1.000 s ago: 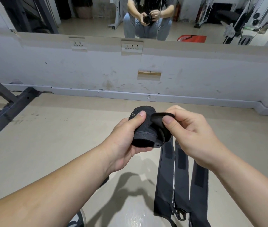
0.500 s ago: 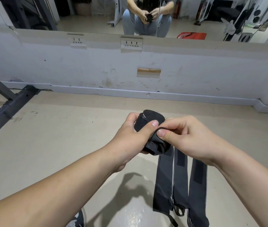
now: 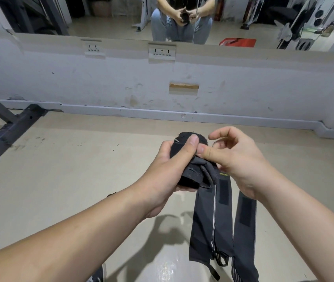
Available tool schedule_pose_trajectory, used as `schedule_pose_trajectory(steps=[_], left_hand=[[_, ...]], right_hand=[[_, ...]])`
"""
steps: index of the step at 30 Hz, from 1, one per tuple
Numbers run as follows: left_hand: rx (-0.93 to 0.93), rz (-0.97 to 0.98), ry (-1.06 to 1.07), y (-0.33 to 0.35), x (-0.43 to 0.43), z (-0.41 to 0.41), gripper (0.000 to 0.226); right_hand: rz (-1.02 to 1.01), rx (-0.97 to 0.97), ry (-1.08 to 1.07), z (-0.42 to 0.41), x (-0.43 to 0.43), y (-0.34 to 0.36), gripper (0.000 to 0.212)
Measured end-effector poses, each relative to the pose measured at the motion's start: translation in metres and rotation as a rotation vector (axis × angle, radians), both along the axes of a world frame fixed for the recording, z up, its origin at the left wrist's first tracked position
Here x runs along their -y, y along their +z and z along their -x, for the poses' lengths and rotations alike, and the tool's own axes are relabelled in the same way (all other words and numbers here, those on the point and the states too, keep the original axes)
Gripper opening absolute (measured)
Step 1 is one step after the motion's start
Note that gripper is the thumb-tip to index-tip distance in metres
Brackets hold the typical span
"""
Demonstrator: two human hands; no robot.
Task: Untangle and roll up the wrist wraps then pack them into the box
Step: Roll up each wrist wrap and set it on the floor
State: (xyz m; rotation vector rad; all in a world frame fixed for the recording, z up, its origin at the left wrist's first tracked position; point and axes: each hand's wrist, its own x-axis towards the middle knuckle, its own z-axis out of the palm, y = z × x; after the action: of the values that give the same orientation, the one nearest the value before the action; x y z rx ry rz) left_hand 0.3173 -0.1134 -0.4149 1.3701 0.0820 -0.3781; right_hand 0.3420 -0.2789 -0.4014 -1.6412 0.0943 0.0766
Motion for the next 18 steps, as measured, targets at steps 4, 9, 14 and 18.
schedule_pose_trajectory(steps=[4, 9, 14, 18], left_hand=[[0.021, 0.046, -0.086, 0.0, 0.0, 0.003, 0.07], [0.108, -0.069, -0.177, 0.002, -0.007, -0.003, 0.058], [0.22, -0.247, -0.143, -0.001, -0.012, -0.007, 0.047], [0.234, -0.27, -0.101, 0.0, -0.012, -0.01, 0.042]], right_hand=[[-0.072, -0.22, 0.224, 0.003, 0.001, -0.001, 0.064], [-0.19, -0.242, 0.328, 0.01, 0.006, -0.003, 0.048], [-0.247, -0.246, 0.317, 0.013, 0.002, -0.004, 0.051], [-0.242, -0.196, 0.283, 0.009, -0.001, -0.01, 0.048]])
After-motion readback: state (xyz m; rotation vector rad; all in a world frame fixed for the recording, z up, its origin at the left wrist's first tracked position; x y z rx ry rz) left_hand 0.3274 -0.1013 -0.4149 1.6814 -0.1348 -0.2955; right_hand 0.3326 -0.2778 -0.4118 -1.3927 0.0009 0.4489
